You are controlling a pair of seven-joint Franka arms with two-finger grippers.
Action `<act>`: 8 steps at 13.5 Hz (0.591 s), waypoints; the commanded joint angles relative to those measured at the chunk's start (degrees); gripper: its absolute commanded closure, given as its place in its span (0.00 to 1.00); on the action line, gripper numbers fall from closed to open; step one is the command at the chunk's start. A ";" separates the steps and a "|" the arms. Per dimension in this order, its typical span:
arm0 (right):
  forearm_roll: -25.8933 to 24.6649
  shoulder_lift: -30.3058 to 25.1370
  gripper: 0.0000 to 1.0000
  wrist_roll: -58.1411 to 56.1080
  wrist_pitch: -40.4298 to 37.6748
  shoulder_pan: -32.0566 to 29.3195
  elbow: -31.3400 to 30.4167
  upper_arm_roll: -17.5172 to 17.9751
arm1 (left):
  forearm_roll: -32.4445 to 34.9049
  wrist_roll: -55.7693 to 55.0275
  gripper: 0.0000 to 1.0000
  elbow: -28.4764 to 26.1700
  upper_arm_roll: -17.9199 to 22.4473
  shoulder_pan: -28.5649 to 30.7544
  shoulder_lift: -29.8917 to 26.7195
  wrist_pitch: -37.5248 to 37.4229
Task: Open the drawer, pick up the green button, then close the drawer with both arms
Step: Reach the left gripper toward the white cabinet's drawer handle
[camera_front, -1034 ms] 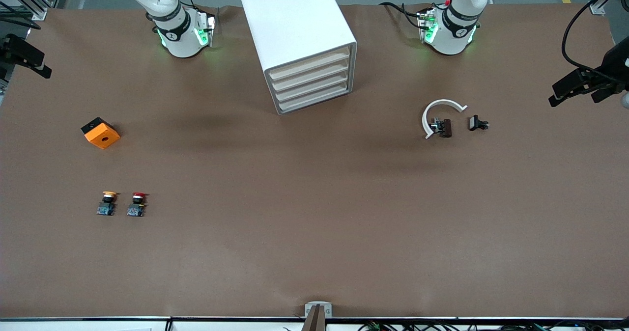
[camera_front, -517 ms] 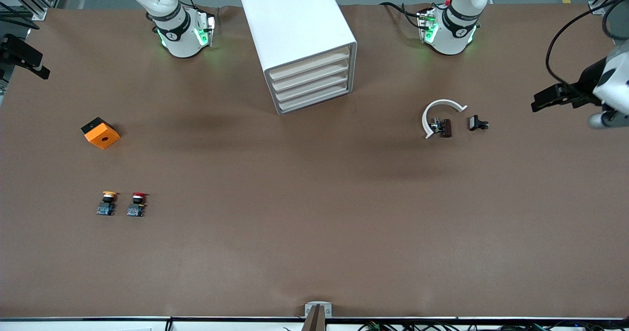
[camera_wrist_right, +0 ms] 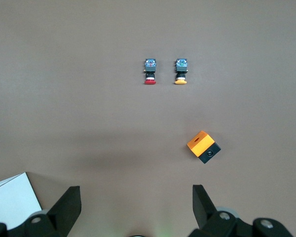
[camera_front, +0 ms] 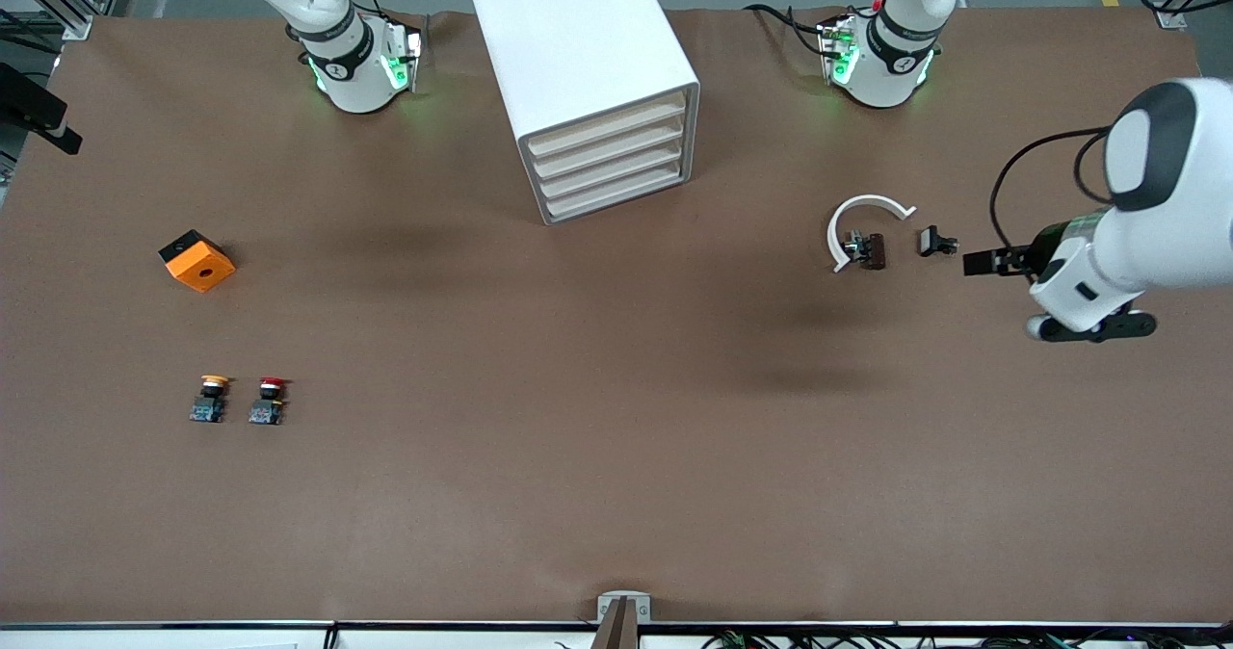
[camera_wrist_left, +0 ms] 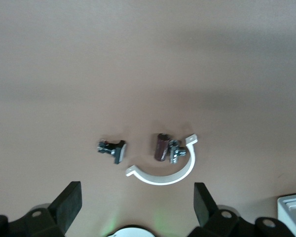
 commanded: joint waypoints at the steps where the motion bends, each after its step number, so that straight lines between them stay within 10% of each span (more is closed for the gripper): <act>1: 0.53 2.40 0.00 -0.50 -0.15 -2.66 2.13 0.38 | -1.14 -6.91 0.00 1.58 -0.16 -2.71 3.64 2.17; 8: -0.08 11.55 0.00 -0.67 2.84 -3.45 3.00 0.47 | -8.15 -41.26 0.00 7.36 -0.25 -12.56 14.44 4.91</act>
